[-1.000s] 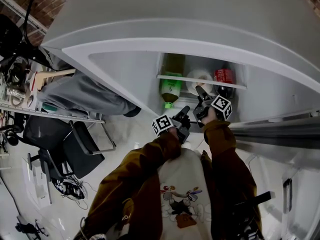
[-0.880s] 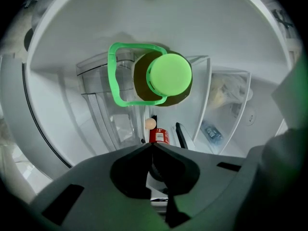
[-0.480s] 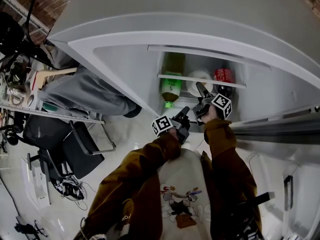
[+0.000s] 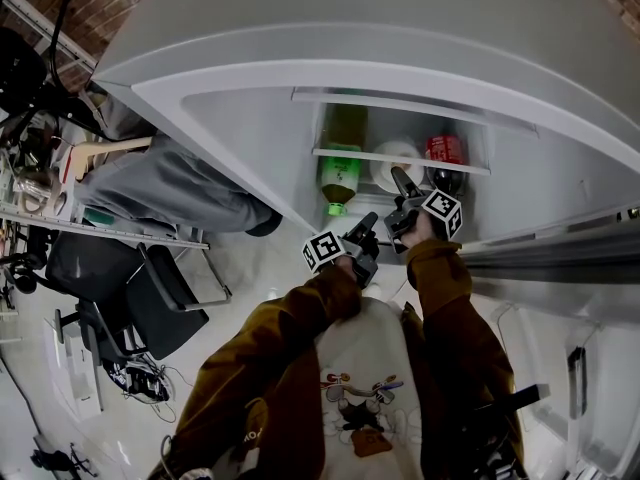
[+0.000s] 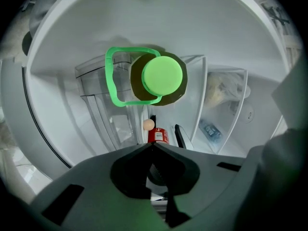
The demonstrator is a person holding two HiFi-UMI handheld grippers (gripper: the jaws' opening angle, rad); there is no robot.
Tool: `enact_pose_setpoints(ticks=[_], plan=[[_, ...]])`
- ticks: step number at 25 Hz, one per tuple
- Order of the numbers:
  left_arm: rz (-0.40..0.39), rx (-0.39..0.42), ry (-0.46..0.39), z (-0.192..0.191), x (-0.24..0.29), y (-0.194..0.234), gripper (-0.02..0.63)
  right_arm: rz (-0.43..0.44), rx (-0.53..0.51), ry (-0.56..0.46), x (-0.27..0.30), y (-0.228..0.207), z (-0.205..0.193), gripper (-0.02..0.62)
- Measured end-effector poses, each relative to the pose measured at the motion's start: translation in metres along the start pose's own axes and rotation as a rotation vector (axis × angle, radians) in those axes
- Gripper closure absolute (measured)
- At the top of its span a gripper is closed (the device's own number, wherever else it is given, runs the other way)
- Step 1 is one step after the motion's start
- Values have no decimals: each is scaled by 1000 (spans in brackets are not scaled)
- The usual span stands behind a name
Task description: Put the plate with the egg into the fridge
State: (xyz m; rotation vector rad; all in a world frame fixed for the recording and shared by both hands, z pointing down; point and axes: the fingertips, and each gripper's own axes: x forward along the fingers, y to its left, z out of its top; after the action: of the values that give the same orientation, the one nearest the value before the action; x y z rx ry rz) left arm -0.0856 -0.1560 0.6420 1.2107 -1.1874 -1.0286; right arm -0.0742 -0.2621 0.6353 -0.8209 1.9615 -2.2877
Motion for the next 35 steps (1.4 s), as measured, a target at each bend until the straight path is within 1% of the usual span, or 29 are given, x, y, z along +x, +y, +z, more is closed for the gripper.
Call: enact_pose_setpoints(ticks=[4,7,11,15,19,22,25,29,31,35], plan=[[0,14,8,-1,1,-1,597,-13,10,3,-8,-14,-4,120],[4,40,21,-3,2,-3,597,-9,-31,16,-18,-19,-10,120],[24,103,48,-8,1,-9,598,16,-102,37,-31,-10,-20,121],[46,191,91,-14,0,-18,598,47,-181,57,-40,5,-26,126],[58,272,129,-18,-4,-30,598,38,-234,16,-54,10,-24,258],[63,343,150,-19,-7,-39,598,41,-267,1,-61,11,-27,285],[85,411,146,-16,-10,-45,598,43,-312,-11,-67,16,-31,289],[115,501,159,-16,-15,-51,598,42,-386,-27,-74,22,-36,328],[123,547,167,-16,-18,-55,598,40,-434,-36,-78,25,-39,350],[123,656,188,-16,-23,-68,598,29,-562,-53,-89,35,-45,419]])
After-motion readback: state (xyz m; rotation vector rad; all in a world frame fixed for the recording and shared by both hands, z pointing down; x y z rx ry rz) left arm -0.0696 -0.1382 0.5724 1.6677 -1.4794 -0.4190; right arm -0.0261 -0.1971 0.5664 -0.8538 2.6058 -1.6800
